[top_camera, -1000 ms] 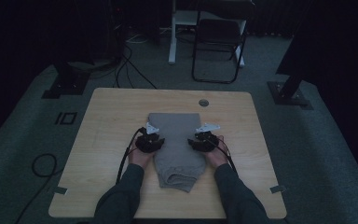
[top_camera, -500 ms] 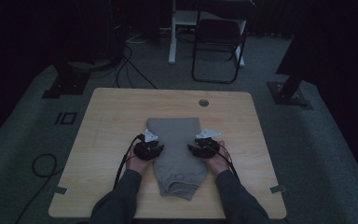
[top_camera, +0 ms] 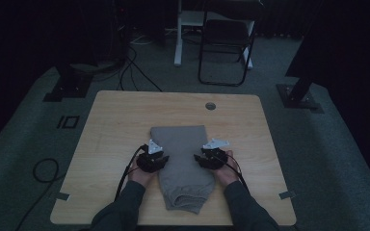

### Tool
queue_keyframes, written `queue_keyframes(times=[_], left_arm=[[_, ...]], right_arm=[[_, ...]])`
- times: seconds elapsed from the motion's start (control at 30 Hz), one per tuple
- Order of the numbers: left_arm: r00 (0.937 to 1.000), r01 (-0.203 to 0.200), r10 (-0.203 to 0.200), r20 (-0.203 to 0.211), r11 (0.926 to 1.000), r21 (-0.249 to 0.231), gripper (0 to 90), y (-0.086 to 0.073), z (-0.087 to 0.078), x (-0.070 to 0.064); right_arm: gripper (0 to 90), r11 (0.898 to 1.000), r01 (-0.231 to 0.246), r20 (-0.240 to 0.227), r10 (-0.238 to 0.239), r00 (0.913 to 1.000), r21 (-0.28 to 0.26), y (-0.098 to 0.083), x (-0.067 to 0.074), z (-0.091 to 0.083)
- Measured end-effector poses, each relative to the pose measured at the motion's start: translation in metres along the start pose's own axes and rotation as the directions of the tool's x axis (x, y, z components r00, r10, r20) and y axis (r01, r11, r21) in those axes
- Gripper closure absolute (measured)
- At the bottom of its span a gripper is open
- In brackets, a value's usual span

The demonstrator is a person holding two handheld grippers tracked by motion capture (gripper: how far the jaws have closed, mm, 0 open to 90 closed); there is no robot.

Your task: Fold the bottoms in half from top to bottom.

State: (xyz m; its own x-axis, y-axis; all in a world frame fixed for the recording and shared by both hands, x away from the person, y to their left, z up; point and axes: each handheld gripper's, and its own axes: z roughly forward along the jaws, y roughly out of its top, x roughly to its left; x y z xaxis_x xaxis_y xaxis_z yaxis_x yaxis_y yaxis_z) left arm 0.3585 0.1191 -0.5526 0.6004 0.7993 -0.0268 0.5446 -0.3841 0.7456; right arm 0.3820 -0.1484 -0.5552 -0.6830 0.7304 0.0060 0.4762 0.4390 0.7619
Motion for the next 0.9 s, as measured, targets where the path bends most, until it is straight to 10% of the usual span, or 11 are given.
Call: queue_keyframes(times=[0.9], left_arm=[[0.9992,-0.006,0.005,-0.04,0.9997,-0.024,56.6,0.01,-0.002,0.0]], right_arm=[[54.4,1.0,0.009,-0.019,-0.009,0.9998,0.0,-0.01,0.008,-0.011]])
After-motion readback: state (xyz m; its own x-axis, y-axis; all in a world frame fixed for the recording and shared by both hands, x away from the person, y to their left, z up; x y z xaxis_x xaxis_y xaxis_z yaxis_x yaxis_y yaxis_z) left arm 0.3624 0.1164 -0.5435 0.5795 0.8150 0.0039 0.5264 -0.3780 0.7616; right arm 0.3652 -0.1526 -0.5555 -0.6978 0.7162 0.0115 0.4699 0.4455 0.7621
